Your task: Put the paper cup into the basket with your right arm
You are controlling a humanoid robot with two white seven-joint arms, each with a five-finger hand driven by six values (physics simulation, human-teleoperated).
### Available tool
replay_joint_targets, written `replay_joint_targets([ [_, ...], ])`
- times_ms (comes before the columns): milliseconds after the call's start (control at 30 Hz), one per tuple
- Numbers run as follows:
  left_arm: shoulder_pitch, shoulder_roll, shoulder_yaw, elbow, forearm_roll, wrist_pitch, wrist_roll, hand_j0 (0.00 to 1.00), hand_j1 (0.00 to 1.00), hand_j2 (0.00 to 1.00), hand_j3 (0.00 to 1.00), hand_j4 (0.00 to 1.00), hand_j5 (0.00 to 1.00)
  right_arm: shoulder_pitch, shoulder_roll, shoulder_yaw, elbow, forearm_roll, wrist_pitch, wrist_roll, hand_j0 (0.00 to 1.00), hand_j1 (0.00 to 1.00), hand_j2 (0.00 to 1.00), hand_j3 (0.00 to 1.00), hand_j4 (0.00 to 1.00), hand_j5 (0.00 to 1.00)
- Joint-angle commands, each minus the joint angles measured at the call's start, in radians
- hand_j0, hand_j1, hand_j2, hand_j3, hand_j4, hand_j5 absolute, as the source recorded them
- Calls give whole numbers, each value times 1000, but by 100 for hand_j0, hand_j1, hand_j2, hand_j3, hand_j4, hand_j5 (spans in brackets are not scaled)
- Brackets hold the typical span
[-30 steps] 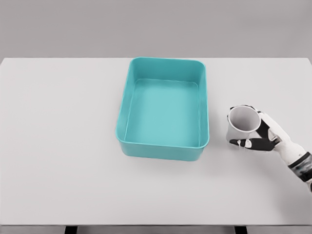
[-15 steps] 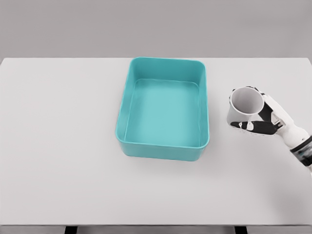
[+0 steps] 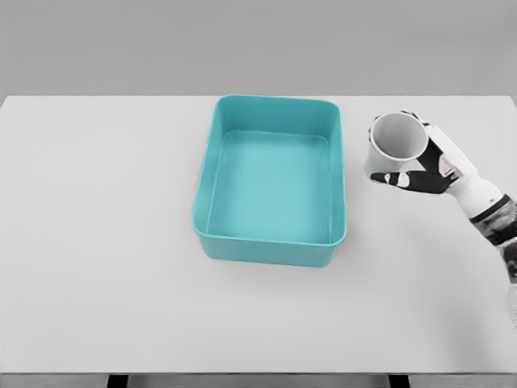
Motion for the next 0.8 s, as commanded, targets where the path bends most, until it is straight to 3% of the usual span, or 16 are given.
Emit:
replay_joint_targets([
  [0, 0, 0, 0, 0, 1, 0, 0, 100, 100, 100, 100, 100, 100, -3, 17, 9, 3, 6, 14, 0, 53, 53, 53, 53, 53, 53],
  [300, 0, 0, 0, 0, 1, 0, 0, 100, 100, 100, 100, 100, 100, -112, 69, 63, 19, 78, 40, 0, 54, 54, 54, 54, 54, 54],
  [567, 0, 0, 0, 0, -1, 0, 0, 100, 100, 100, 100, 100, 100, -239, 107, 175, 105, 149, 34, 0, 54, 54, 54, 54, 54, 54],
  [767, 0, 0, 0, 0, 1, 0, 0, 100, 100, 100, 100, 100, 100, -256, 141, 192, 119, 218, 35, 0, 54, 54, 54, 54, 54, 54],
])
